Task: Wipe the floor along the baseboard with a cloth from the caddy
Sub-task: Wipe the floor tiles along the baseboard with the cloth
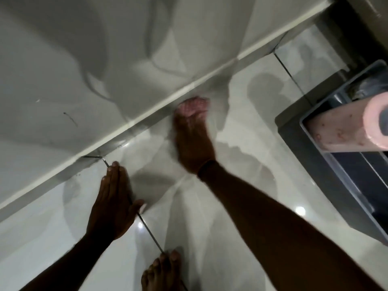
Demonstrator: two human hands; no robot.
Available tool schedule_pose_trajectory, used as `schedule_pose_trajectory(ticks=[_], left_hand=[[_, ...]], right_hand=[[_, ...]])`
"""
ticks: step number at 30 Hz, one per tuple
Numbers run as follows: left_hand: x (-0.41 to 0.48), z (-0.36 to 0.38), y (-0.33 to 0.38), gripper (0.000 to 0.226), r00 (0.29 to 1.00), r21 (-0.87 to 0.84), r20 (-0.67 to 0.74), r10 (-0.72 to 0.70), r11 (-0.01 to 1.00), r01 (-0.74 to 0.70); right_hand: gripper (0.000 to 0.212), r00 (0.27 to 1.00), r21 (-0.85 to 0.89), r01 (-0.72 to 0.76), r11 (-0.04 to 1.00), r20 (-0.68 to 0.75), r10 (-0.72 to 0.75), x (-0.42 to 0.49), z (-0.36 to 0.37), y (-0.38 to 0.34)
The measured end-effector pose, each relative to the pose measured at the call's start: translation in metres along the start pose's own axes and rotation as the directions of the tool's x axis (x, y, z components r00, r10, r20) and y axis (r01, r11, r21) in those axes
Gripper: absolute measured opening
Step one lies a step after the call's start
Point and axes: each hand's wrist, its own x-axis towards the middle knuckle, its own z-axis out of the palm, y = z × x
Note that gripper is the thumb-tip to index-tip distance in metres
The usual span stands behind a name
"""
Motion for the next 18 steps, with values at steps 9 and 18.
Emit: schedule_pose_trajectory(ticks=[9,18], left_hand=[[0.001,-0.005,0.004,0.107,1.000,-0.008,-0.005,-0.024,1.000,0.024],[0.006,0.008,0.002,0.106,0.998,0.030,-0.009,-0.061,0.998,0.062]], right_hand=[[0.063,0.989,-0.135,0.149,0.979,0.011,-0.149,0.009,-0.007,0.041],[0.066,0.770,-0.017,-0.638,0.770,0.020,0.638,0.122,-0.100,0.210]])
